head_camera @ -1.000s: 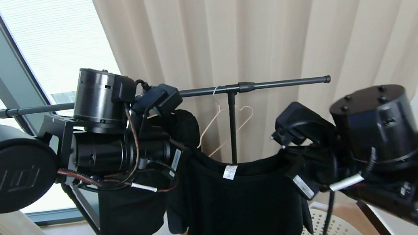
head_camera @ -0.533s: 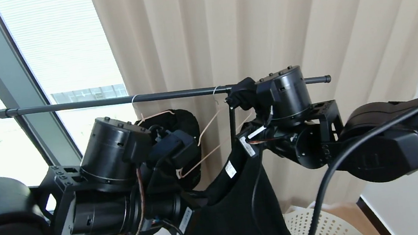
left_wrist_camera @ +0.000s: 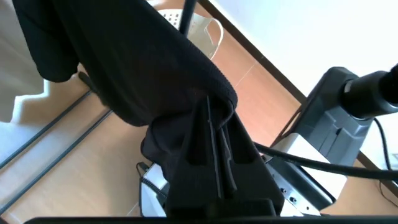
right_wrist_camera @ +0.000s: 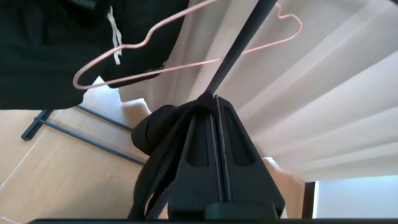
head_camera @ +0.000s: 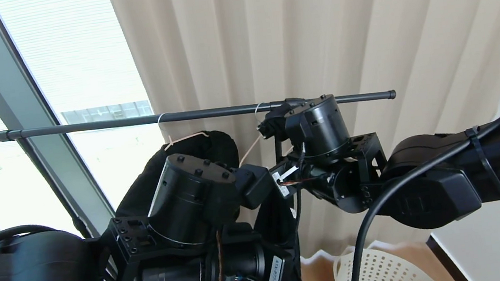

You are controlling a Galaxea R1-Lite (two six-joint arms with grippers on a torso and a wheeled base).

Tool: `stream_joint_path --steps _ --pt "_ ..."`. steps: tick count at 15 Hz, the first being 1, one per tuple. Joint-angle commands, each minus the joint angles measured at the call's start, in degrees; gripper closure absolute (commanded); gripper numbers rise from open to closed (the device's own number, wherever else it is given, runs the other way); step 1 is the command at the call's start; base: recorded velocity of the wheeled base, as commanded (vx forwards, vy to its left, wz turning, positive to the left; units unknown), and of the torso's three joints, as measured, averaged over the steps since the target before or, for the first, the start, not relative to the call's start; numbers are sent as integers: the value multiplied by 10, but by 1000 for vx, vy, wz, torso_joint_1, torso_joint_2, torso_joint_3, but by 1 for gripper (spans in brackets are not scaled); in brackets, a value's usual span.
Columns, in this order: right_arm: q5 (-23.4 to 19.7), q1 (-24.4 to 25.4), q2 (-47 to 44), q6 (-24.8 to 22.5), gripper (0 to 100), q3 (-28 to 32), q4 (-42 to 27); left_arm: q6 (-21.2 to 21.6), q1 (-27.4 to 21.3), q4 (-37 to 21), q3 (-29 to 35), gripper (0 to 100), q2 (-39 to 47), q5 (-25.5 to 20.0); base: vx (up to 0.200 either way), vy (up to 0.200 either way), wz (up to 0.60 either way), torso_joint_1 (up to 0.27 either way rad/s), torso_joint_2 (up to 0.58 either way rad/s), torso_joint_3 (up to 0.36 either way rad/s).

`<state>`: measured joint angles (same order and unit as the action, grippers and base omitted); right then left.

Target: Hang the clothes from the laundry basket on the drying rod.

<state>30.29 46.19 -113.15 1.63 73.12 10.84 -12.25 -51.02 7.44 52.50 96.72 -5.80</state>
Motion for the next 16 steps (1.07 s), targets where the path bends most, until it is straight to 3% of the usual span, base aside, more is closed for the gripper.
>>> stream_joint_path --steps 1,7,10,12,16 --pt "-4 -6 30 8 100 -28 1 -1 4 0 -3 100 9 16 0 0 0 0 0 0" --pt "-30 -60 155 7 100 -160 21 36 61 0 2 100 -6 84 0 0 0 0 0 0" --pt "-27 -62 217 -7 100 -210 18 48 97 0 46 100 3 84 0 0 0 0 0 0" --pt "-9 -62 242 -59 100 -231 21 48 115 0 94 100 29 84 0 0 0 0 0 0" --pt "6 -59 268 -70 100 -245 17 57 120 1 132 100 62 84 0 0 0 0 0 0"
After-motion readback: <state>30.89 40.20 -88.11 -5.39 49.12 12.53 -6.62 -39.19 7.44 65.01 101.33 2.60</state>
